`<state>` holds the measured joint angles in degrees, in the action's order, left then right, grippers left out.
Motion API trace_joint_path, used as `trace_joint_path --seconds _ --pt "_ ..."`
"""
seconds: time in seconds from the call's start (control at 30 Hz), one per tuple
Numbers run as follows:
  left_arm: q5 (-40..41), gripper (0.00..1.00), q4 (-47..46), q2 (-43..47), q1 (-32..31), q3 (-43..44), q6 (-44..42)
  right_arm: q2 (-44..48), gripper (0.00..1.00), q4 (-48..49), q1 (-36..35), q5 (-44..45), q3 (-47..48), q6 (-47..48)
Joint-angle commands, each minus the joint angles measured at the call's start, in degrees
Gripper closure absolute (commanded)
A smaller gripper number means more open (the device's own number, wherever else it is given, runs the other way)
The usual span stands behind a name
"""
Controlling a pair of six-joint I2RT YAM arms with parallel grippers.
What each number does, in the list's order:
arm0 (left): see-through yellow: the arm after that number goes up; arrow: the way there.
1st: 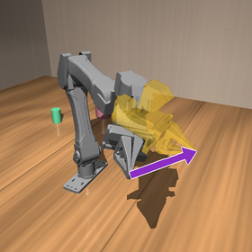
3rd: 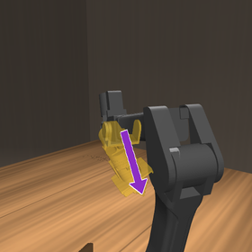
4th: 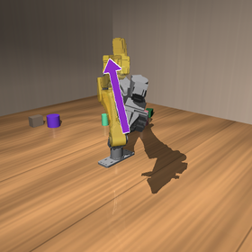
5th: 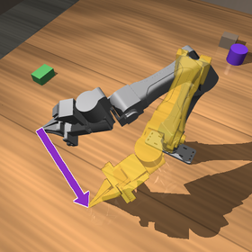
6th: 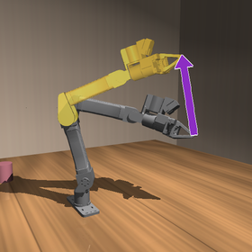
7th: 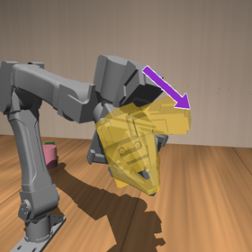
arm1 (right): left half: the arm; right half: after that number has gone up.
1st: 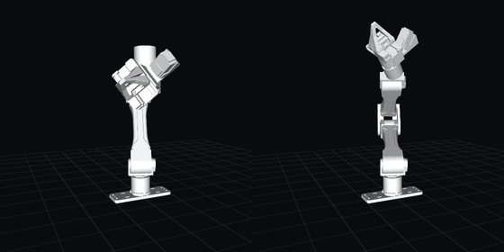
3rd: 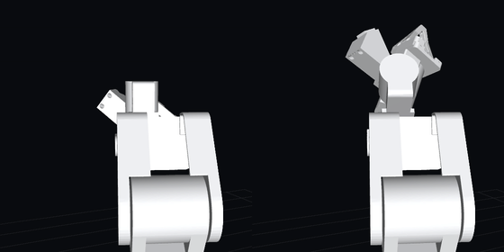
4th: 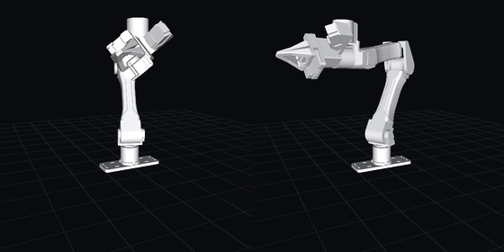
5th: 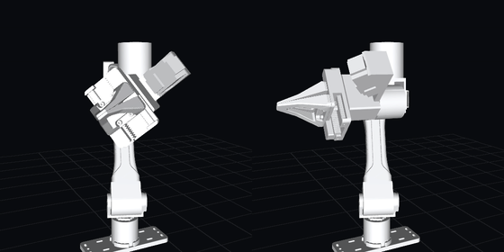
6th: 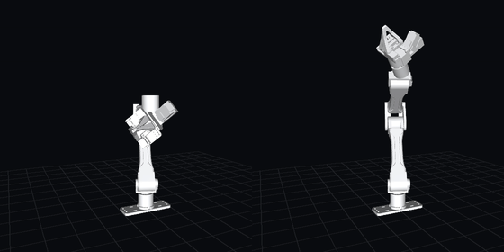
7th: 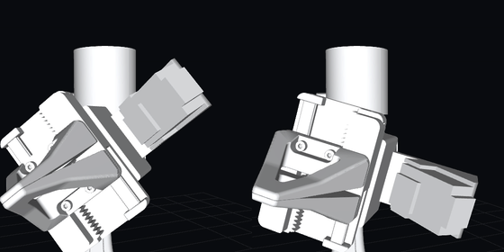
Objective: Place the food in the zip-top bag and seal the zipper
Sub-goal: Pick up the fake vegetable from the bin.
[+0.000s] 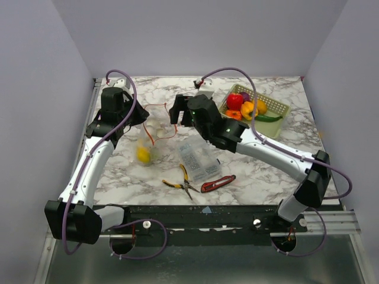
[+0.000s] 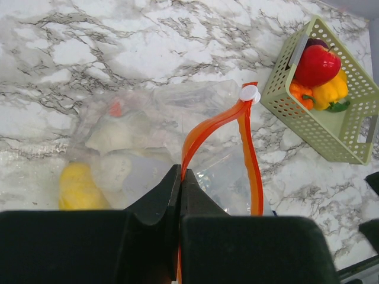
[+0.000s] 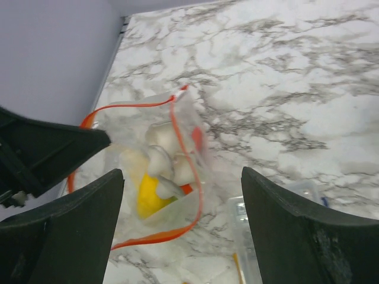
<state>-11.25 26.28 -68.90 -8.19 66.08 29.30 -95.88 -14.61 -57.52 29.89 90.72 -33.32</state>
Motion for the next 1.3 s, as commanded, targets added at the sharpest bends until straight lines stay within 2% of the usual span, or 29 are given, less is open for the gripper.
trace_joint_path --seconds 0.0,0.13,0.27,0.53,0.67,0.9,1.03,1.1,1.27 --pt "-0.8 1.0 0.1 0.1 0.5 0.0 0.8 6.6 0.17 -1.3 6.5 1.7 -6.8 -0.7" --pt "-1.6 1.0 0.3 -0.2 0.5 0.2 1.0 12.2 0.17 -1.2 17.3 -1.3 -15.4 -2.9" --pt "-1.7 1.0 0.3 -0.7 0.5 0.2 1.1 13.7 0.17 -1.3 29.6 -6.7 -22.2 -3.2" --pt "-2.6 1.0 0.3 -1.6 0.5 0.2 1.5 8.3 0.18 1.5 45.8 -17.4 -25.0 0.5" --pt "-3.0 1.0 0.3 -1.9 0.5 0.2 1.7 4.6 0.14 4.4 51.6 -25.0 -24.6 1.3" --pt "-3.7 1.0 0.2 -2.0 0.4 0.1 2.1 -1.0 0.08 13.0 57.2 -40.9 -25.0 2.0" --pt "-4.2 1.0 0.2 -1.9 0.4 0.2 2.3 -4.5 0.06 14.9 59.8 -45.4 -24.1 1.9" --pt "-4.4 1.0 0.2 -1.9 0.4 0.2 2.3 -6.3 0.0 17.0 60.3 -47.5 -23.9 2.2" --pt "-4.2 1.0 0.1 -2.1 0.4 0.1 2.3 -9.5 0.0 19.6 60.6 -48.9 -24.1 2.8"
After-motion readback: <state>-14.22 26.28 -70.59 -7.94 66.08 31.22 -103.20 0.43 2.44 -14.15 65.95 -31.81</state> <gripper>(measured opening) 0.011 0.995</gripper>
